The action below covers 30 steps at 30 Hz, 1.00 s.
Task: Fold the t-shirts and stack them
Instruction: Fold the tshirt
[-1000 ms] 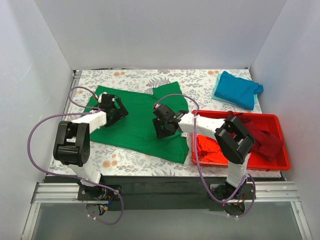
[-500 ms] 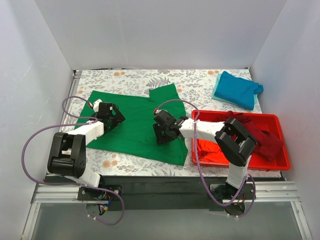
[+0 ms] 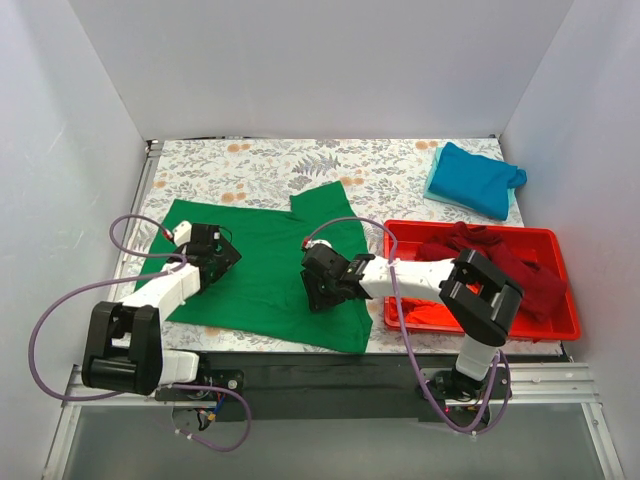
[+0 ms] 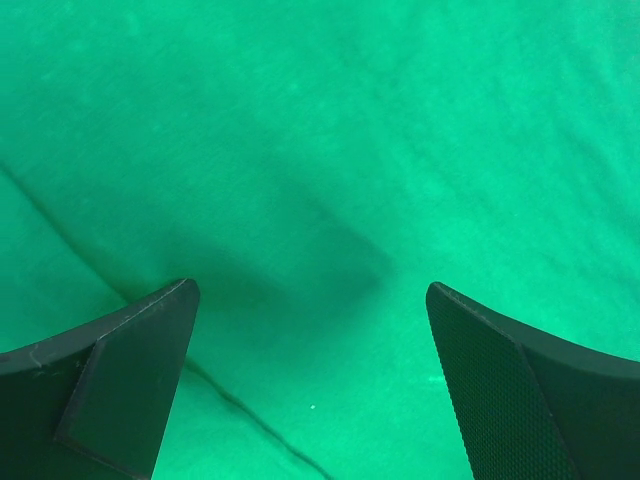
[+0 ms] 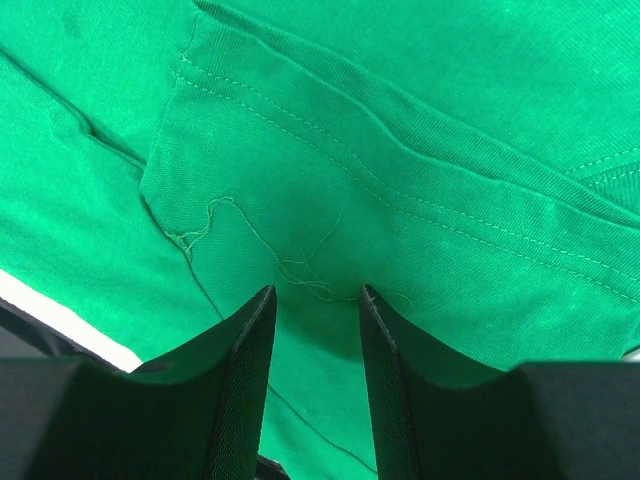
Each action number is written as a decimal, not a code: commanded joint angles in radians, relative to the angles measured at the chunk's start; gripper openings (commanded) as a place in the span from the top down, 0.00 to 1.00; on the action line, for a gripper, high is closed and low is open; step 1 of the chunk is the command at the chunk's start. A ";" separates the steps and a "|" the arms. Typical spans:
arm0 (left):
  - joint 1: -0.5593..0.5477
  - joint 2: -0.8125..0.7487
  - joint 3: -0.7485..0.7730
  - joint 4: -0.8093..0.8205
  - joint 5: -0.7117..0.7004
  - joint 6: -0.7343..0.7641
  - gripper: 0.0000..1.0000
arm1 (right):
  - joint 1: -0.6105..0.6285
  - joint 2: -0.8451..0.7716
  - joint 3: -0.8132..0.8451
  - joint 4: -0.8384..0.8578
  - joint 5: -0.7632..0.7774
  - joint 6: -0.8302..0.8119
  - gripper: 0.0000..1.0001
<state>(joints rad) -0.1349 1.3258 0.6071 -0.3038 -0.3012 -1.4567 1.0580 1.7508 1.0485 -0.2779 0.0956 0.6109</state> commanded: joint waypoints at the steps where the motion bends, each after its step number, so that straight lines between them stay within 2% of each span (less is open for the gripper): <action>1: 0.003 -0.054 -0.032 -0.080 -0.033 -0.057 0.02 | 0.023 -0.007 -0.039 -0.058 0.001 0.035 0.54; 9: 0.003 -0.126 -0.069 -0.119 -0.032 -0.079 0.02 | 0.051 -0.020 -0.036 -0.073 0.012 0.052 0.54; 13: 0.003 -0.160 -0.020 -0.161 -0.042 -0.053 0.02 | 0.060 -0.027 -0.013 -0.104 0.023 0.053 0.54; 18: 0.003 -0.143 0.170 -0.208 -0.032 0.028 0.02 | 0.060 -0.074 0.057 -0.179 0.070 0.036 0.54; 23: 0.004 -0.076 0.361 -0.232 -0.096 0.153 0.02 | 0.050 -0.146 0.152 -0.260 0.161 -0.013 0.51; 27: 0.008 0.053 0.534 -0.230 -0.122 0.275 0.02 | -0.045 -0.180 0.244 -0.288 0.153 -0.086 0.50; 30: 0.020 0.125 0.585 -0.207 -0.145 0.329 0.02 | -0.151 -0.178 0.295 -0.290 0.132 -0.138 0.49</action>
<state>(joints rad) -0.1310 1.3945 1.1450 -0.5030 -0.3901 -1.2377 1.0080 1.5944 1.2789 -0.5323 0.2028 0.5468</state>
